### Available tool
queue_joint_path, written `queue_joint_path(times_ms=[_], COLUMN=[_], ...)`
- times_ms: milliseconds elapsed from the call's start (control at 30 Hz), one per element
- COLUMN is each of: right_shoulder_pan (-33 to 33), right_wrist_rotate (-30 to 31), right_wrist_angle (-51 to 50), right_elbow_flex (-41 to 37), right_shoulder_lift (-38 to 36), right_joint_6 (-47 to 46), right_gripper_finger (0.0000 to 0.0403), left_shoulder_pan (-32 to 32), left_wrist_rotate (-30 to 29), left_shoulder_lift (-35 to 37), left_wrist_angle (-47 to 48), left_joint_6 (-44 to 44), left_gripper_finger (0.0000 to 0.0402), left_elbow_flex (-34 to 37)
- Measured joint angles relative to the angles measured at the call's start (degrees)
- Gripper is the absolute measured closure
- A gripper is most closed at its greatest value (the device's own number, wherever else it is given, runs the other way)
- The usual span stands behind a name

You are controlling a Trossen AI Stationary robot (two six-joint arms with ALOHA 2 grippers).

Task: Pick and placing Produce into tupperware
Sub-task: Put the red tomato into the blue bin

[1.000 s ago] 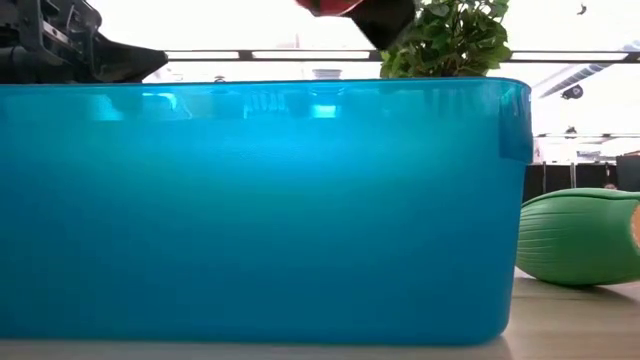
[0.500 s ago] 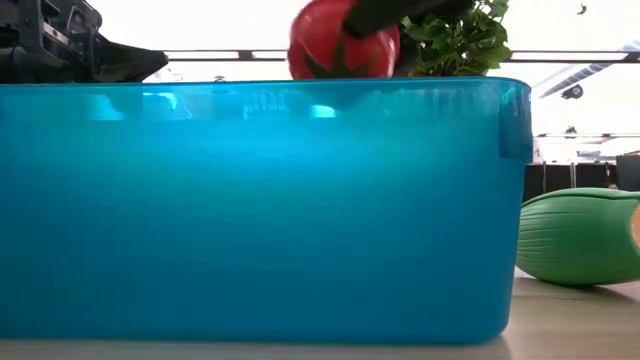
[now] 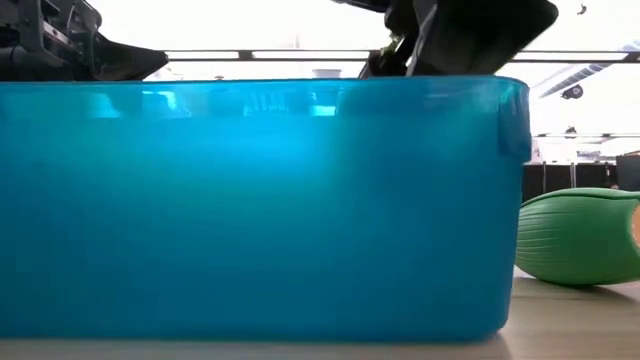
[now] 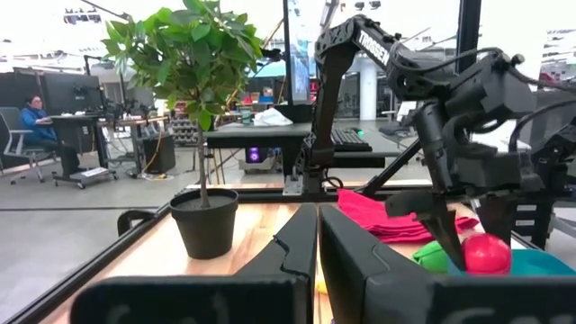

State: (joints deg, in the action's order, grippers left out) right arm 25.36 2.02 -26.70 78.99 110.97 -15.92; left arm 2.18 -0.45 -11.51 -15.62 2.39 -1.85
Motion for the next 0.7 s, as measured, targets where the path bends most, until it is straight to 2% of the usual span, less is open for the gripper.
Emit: queue_joint_path(times_ms=[700], right_shoulder_pan=[0.00], right_wrist_rotate=[-0.50], right_wrist_angle=[0.37], right_elbow_flex=[0.08], right_shoulder_lift=[-0.04], right_joint_6=[0.03], right_gripper_finger=[0.0132], left_shoulder_pan=[0.01], left_wrist_rotate=[0.00], left_shoulder_lift=[-0.39], left_wrist_angle=[0.25], left_joint_6=[0.00], left_gripper_finger=[0.0402], left_elbow_flex=[0.00])
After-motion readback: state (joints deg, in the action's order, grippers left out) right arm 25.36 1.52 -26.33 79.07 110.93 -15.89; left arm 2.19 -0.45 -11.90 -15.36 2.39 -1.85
